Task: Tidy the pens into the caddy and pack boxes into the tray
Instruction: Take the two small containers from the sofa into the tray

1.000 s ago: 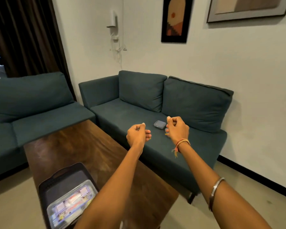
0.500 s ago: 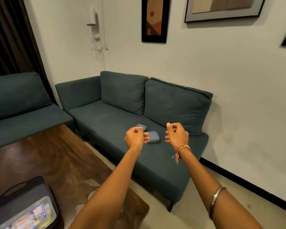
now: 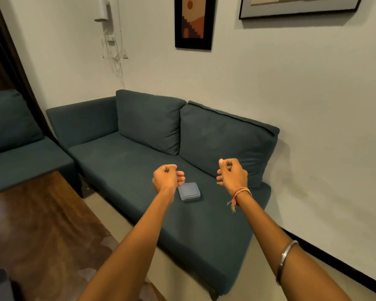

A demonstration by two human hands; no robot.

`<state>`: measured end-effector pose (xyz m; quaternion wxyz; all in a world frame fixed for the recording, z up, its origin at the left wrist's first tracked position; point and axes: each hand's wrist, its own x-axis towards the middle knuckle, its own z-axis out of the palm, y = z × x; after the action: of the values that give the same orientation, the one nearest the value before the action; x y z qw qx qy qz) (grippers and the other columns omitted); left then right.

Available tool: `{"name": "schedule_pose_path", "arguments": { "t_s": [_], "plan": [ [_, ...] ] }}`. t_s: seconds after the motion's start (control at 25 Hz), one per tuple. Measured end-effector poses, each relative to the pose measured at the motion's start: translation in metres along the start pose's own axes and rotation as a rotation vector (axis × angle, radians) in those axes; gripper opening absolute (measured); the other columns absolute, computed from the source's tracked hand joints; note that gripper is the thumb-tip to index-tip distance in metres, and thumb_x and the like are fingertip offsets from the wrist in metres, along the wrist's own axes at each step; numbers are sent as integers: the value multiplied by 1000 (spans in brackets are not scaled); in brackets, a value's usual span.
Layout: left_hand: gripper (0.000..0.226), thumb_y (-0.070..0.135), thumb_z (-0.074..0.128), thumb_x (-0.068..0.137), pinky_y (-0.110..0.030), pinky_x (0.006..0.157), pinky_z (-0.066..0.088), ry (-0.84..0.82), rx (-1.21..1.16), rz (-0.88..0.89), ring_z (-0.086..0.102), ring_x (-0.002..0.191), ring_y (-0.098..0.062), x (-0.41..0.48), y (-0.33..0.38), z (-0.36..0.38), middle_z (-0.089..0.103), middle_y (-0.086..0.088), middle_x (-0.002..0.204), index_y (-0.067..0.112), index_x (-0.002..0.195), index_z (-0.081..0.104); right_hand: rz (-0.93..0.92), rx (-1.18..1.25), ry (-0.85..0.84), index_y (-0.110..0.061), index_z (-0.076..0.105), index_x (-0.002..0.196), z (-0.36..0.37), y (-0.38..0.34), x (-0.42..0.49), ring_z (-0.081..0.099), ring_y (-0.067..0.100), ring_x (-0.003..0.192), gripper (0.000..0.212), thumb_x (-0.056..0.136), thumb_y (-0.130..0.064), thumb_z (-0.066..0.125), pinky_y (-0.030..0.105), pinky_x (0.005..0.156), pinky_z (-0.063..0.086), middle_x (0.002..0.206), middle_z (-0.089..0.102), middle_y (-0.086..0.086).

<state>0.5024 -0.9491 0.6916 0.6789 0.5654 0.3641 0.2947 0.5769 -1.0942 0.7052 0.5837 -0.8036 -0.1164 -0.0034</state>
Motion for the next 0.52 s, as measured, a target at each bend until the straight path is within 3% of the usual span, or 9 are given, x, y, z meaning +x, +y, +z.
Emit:
{"name": "schedule_pose_path", "arguments": {
  "t_s": [0.24, 0.52],
  "plan": [
    [17, 5, 45, 90, -15, 35, 46, 53, 2, -61, 58, 49, -15, 56, -18, 38, 63, -6, 63, 7, 89, 61, 43, -22, -71, -14, 53, 90, 24, 25, 71, 59, 13, 56, 18, 93, -32, 50, 38, 68, 59, 74, 61, 0],
    [16, 5, 44, 90, -16, 37, 48, 208, 7, -116, 54, 29, -2, 144, -44, 83, 61, -7, 61, 6, 86, 60, 92, -46, -228, -14, 54, 90, 50, 66, 182, 58, 15, 57, 16, 93, -29, 51, 40, 70, 59, 73, 61, 2]
  ]
}}
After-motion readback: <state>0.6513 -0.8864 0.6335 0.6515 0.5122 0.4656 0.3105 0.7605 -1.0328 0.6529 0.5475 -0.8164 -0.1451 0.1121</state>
